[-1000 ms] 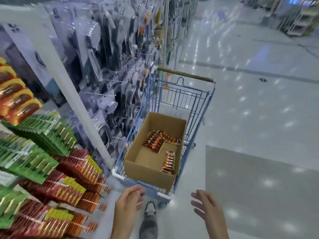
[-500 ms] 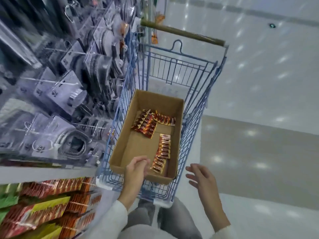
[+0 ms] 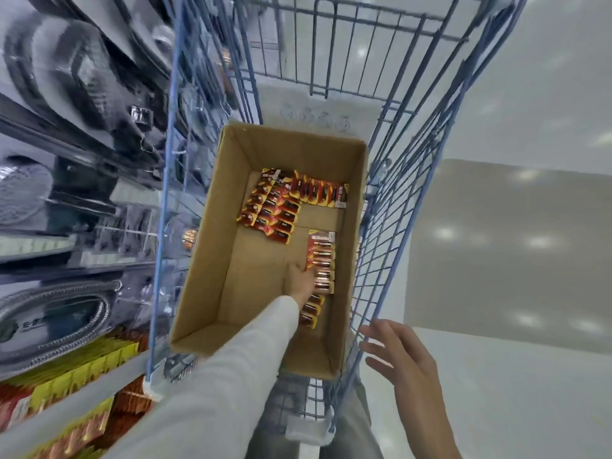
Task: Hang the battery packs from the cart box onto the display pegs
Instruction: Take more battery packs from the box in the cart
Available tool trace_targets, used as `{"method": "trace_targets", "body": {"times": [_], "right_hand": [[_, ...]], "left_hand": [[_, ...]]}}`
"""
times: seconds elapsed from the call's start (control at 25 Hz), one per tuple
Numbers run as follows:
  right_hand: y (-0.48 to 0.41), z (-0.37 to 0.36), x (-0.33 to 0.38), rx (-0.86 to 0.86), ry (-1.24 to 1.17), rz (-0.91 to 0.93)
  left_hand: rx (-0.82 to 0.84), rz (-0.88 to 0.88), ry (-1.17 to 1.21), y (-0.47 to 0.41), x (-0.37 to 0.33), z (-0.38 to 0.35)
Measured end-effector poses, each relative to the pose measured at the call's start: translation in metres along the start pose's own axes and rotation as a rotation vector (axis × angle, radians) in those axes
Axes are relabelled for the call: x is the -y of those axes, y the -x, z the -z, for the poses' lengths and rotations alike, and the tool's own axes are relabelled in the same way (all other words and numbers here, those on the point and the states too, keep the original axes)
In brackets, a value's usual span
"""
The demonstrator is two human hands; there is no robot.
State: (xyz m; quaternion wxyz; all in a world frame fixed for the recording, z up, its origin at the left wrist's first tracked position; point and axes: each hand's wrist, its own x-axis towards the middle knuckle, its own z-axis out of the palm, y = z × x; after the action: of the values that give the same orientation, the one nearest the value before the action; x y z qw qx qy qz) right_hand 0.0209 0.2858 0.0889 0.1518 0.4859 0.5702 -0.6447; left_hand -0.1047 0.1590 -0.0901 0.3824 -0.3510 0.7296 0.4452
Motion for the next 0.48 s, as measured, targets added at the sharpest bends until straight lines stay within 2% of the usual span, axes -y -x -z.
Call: {"method": "trace_targets", "body": {"times": [0.08, 0.16, 0.2, 0.36, 0.48], "right_hand": [[-0.015, 0.007, -0.005, -0.019, -0.040, -0.041], [-0.023, 0.012, -0.009, -0.022, -0.078, -0.091], [-0.024, 0.015, -0.011, -0.020, -0.086, -0.108], [-0.028, 0.017, -0.011, -0.024, -0.063, -0.137], [-0.031, 0.015, -0.011, -0.004, -0.011, -0.154]], "left_hand": [[0.012, 0.032, -0.060, -0.044, 0.007, -0.021], [0.133, 0.136, -0.074, -0.076, 0.021, -0.039], [0.140, 0.144, -0.136, -0.088, 0.028, -0.049], [-0.178, -0.022, -0.596, -0.111, 0.039, -0.067], [-0.199, -0.047, -0.475, -0.111, 0.033, -0.061]]}}
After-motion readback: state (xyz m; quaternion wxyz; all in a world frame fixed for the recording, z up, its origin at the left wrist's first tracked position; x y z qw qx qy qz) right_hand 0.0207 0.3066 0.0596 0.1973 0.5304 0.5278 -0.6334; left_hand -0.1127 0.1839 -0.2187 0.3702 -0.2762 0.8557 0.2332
